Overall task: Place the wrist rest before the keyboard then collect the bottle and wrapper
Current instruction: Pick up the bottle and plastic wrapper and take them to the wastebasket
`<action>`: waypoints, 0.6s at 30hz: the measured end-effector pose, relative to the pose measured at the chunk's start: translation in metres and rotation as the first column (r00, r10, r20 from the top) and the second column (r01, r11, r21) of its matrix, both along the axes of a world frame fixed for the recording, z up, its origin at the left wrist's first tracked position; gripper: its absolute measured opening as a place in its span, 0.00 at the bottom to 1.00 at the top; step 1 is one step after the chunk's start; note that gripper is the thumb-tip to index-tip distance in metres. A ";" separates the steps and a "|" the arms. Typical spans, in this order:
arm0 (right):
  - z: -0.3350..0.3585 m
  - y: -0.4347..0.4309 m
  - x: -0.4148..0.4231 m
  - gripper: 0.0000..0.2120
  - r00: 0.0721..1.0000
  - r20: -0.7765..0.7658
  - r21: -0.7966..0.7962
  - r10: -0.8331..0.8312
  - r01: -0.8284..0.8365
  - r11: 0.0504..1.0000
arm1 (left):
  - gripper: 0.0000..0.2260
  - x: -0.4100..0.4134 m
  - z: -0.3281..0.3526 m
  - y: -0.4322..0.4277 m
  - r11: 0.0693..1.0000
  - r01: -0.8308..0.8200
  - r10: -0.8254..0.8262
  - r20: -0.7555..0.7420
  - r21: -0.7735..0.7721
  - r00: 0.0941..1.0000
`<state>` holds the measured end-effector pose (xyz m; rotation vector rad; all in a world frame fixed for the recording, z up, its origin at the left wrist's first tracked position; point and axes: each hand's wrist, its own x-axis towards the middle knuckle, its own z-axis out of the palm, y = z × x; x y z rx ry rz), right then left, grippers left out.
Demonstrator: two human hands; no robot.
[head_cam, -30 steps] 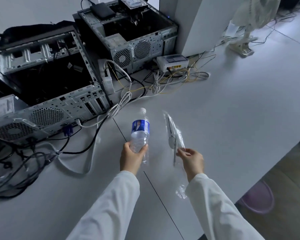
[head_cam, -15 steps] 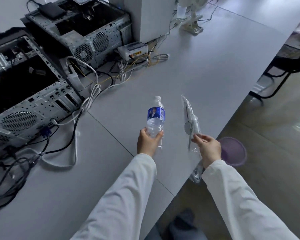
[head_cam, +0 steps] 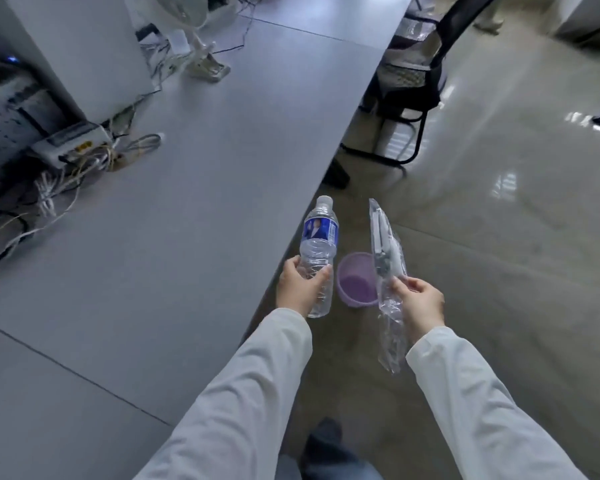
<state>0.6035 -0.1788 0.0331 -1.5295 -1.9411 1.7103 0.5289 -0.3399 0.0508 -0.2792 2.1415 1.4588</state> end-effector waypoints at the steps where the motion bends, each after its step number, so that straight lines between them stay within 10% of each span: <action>1: -0.004 0.017 0.006 0.11 1.000 0.014 0.005 -0.026 0.026 1.000 | 0.30 0.002 -0.002 0.016 1.000 0.022 -0.022 0.009 0.006 1.000; 18: -0.074 0.132 -0.016 0.08 0.973 0.106 -0.116 -0.206 0.218 0.969 | 0.29 -0.059 -0.066 0.140 0.970 0.235 -0.216 0.212 -0.067 0.953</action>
